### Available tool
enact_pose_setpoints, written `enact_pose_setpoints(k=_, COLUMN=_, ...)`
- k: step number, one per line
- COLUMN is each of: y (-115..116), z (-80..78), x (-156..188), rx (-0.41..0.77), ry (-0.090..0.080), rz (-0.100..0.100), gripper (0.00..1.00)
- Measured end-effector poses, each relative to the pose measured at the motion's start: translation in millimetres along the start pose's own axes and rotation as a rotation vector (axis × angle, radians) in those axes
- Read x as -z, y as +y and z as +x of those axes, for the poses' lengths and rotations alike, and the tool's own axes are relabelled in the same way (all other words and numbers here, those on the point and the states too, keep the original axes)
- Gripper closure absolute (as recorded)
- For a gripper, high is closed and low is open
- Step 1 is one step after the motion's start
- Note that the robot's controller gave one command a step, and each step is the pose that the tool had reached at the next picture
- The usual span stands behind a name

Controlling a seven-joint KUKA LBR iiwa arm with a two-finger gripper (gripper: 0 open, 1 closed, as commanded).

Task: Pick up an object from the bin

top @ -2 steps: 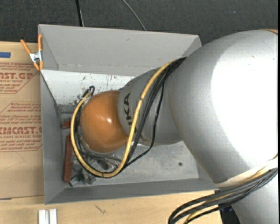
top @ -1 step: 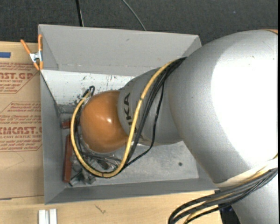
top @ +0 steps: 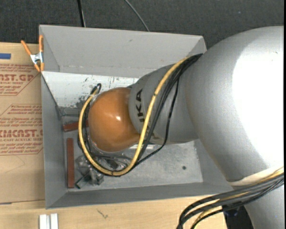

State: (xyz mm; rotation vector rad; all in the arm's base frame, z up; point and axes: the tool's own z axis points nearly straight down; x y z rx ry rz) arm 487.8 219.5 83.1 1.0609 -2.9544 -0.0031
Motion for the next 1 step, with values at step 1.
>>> enact_pose_setpoints(k=1, y=-7.4, z=-9.8, x=138.9, rx=-0.004, ry=-0.005, rz=0.002, gripper=1.00)
